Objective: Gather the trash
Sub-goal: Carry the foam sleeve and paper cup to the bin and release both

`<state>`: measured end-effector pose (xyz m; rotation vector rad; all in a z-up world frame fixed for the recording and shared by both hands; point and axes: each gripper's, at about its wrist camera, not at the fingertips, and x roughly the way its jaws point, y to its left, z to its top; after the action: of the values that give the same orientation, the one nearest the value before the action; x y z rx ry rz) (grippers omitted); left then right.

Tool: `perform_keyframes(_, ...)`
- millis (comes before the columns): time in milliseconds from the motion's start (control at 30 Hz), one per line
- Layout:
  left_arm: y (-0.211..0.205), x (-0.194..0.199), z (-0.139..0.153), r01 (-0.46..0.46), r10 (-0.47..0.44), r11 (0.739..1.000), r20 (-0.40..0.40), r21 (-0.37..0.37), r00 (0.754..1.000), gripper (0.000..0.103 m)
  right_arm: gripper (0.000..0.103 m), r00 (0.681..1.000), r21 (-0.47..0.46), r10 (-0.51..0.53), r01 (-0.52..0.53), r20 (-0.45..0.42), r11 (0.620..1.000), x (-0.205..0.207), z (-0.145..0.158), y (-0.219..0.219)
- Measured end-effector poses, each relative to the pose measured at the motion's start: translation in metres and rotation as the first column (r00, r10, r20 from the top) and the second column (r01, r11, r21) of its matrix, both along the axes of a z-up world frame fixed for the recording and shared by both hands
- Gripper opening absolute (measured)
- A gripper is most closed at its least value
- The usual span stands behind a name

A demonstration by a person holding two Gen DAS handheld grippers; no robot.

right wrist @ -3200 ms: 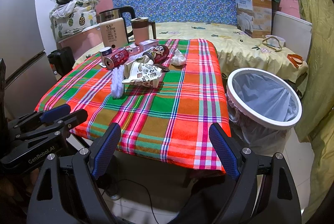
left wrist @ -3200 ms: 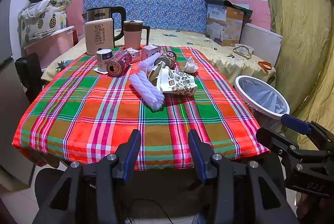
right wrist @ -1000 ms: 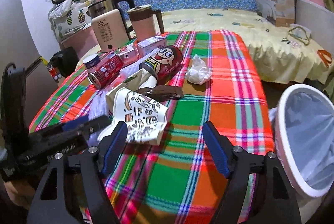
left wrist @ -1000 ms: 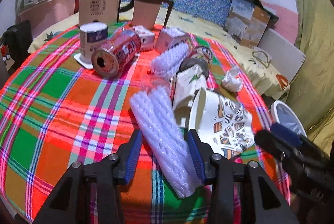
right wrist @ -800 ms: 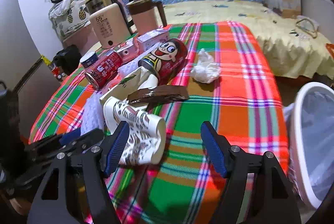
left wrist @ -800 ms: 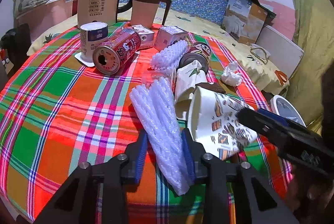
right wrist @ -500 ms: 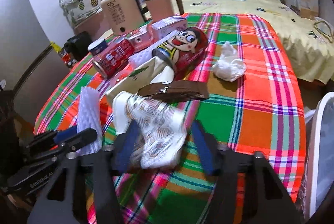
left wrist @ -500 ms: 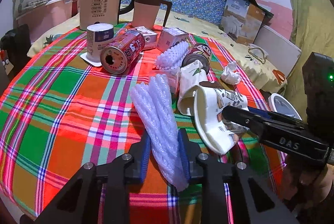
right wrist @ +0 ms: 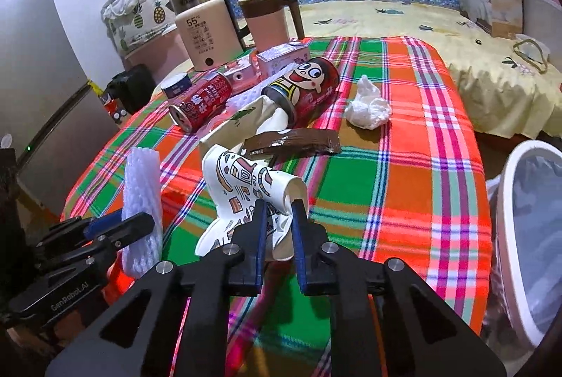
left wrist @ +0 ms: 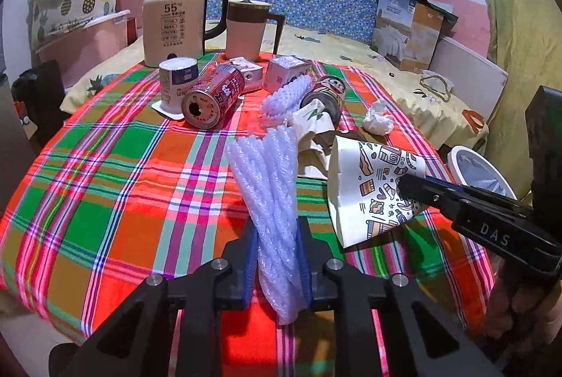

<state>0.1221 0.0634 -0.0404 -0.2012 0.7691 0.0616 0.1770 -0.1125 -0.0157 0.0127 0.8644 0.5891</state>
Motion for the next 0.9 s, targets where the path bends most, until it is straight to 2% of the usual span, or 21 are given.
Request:
perform_keyframes(433, -0.036, -0.008, 0.016, 0.067, -0.068, 0.997, 0.024, 0.038, 0.997, 0.02, 0.015, 0.993, 0.052, -0.118, 0.118, 0.012, 0.992, -0.018, 0.008, -0.046)
perform_keyframes(900, -0.103, 0.024, 0.026, 0.208, -0.211, 0.976, 0.04, 0.058, 0.977, 0.02, 0.015, 0.958, 0.065, -0.286, 0.284, 0.024, 0.957, -0.018, 0.008, -0.112)
